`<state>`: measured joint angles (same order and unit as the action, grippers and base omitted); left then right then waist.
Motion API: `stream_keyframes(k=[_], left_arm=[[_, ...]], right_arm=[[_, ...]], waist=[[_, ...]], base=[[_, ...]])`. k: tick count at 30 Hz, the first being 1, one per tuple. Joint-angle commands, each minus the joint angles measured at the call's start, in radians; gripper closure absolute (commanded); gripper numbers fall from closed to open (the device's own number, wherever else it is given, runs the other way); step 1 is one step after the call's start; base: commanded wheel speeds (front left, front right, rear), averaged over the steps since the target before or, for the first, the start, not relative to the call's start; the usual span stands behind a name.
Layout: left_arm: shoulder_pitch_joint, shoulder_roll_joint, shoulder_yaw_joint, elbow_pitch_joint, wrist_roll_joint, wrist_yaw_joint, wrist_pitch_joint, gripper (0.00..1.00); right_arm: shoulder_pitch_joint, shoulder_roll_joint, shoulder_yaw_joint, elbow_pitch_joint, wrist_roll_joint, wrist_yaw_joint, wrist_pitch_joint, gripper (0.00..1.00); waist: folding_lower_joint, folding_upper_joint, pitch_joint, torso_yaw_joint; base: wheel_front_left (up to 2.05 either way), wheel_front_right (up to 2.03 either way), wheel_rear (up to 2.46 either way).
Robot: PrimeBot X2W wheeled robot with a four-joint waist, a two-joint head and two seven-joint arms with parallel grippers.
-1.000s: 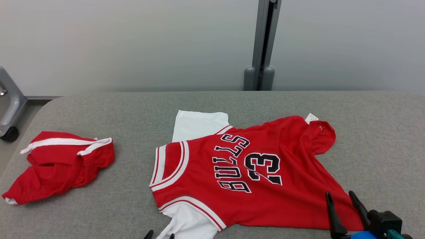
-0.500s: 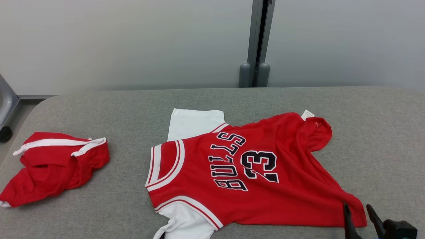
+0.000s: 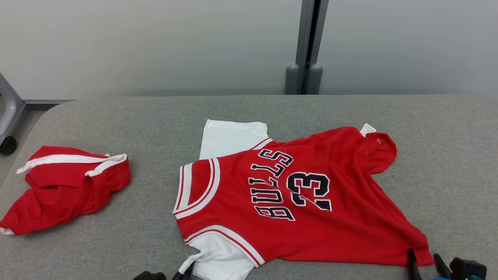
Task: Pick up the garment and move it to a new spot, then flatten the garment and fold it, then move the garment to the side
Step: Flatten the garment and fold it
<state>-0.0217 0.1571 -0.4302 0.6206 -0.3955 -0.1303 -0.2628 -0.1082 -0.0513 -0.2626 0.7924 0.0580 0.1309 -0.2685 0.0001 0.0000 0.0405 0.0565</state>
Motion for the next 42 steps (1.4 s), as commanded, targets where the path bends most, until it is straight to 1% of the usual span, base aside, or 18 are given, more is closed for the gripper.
stream_keyframes(k=[1,3,4,5,8,11,16,20,25,27,29,32,34,36,37,39,40,42], left_arm=[[-0.012,0.005,0.003,-0.007,-0.002,-0.001,-0.003,1.00],[-0.014,0.005,0.013,-0.016,-0.006,-0.001,-0.003,1.00],[-0.013,0.005,0.016,-0.019,-0.006,-0.001,-0.003,1.00],[-0.013,0.004,0.019,-0.020,-0.006,-0.001,-0.003,1.00],[-0.013,0.003,0.027,-0.034,-0.006,-0.001,-0.003,1.00],[-0.021,0.000,0.045,-0.068,0.000,-0.001,-0.003,1.00],[-0.049,-0.001,0.088,-0.171,-0.012,-0.001,-0.003,1.00],[-0.104,0.006,0.142,-0.276,-0.032,-0.001,-0.003,1.00],[-0.224,0.037,0.212,-0.412,-0.059,-0.001,-0.003,1.00],[-0.287,0.064,0.235,-0.461,-0.069,-0.001,-0.003,1.00],[-0.354,0.095,0.257,-0.508,-0.077,-0.001,-0.003,1.00],[-0.442,0.142,0.279,-0.563,-0.076,-0.001,0.004,1.00],[-0.504,0.173,0.294,-0.593,-0.069,0.003,0.033,1.00],[-0.563,0.184,0.313,-0.607,-0.086,0.010,0.065,1.00],[-0.591,0.201,0.316,-0.606,-0.079,0.012,0.080,1.00],[-0.640,0.206,0.332,-0.587,-0.096,0.019,0.103,1.00],[-0.660,0.220,0.330,-0.571,-0.082,0.019,0.117,1.00],[-0.709,0.224,0.327,-0.536,-0.084,0.017,0.125,1.00]], right_arm=[[-0.007,0.002,0.014,0.050,0.011,0.000,0.012,0.00],[-0.011,0.007,0.028,0.116,0.025,0.000,0.022,0.00],[-0.015,0.010,0.038,0.143,0.036,0.000,0.024,0.53],[-0.018,0.014,0.058,0.169,0.047,0.000,0.026,1.00],[-0.026,0.024,0.116,0.206,0.097,0.002,0.027,1.00],[-0.043,0.021,0.168,0.153,0.163,0.004,0.021,1.00],[-0.067,-0.005,0.236,-0.075,0.307,0.000,0.004,1.00],[-0.102,0.001,0.296,-0.264,0.439,0.000,0.004,1.00],[-0.174,-0.015,0.310,-0.462,0.517,0.000,0.004,1.00],[-0.212,-0.032,0.308,-0.529,0.539,0.000,0.004,1.00],[-0.258,-0.057,0.296,-0.599,0.557,0.000,0.012,1.00],[-0.324,-0.080,0.259,-0.691,0.577,0.000,0.058,1.00],[-0.375,-0.093,0.228,-0.745,0.571,0.000,0.103,1.00],[-0.426,-0.103,0.199,-0.782,0.545,0.000,0.151,1.00],[-0.452,-0.104,0.191,-0.794,0.528,0.000,0.173,1.00],[-0.506,-0.096,0.177,-0.799,0.487,0.000,0.214,1.00],[-0.533,-0.089,0.170,-0.791,0.471,0.000,0.229,1.00],[-0.584,-0.073,0.163,-0.760,0.421,0.000,0.252,1.00]], waist=[[-0.0001,0.0000,0.003,0.005],[-0.0001,0.0000,0.005,0.007],[-0.0001,0.0000,0.006,0.008],[-0.0001,0.0000,0.006,0.009],[-0.0001,0.0000,0.006,0.007],[-0.0001,0.0000,0.003,0.005],[-0.0001,0.0000,-0.013,0.003],[-0.0001,0.0000,-0.031,0.004],[-0.0001,0.0000,-0.048,0.003],[-0.0001,0.0000,-0.054,0.004],[-0.0001,0.0000,-0.058,0.005],[-0.0001,0.0000,-0.061,0.005],[-0.0001,0.0000,-0.055,0.006],[-0.0001,0.0000,-0.038,0.008],[-0.0001,0.0000,-0.029,0.009],[-0.0001,0.0000,-0.001,0.009],[-0.0001,0.0000,0.015,0.008],[-0.0001,0.0000,0.050,0.008]], base=[[0.00,0.00,0.00],[0.00,0.00,0.00],[0.00,0.00,0.00],[0.00,0.00,0.00],[0.00,0.00,0.00],[0.00,0.00,0.00],[0.00,0.00,0.00],[0.00,0.00,0.00],[0.00,0.00,0.00],[0.00,0.00,0.00],[0.00,0.00,0.00],[0.00,0.00,0.00],[0.00,0.00,0.00],[0.00,0.00,0.00],[0.00,0.00,0.00],[0.00,0.00,0.00],[0.00,0.00,0.00],[0.00,0.00,0.00]])
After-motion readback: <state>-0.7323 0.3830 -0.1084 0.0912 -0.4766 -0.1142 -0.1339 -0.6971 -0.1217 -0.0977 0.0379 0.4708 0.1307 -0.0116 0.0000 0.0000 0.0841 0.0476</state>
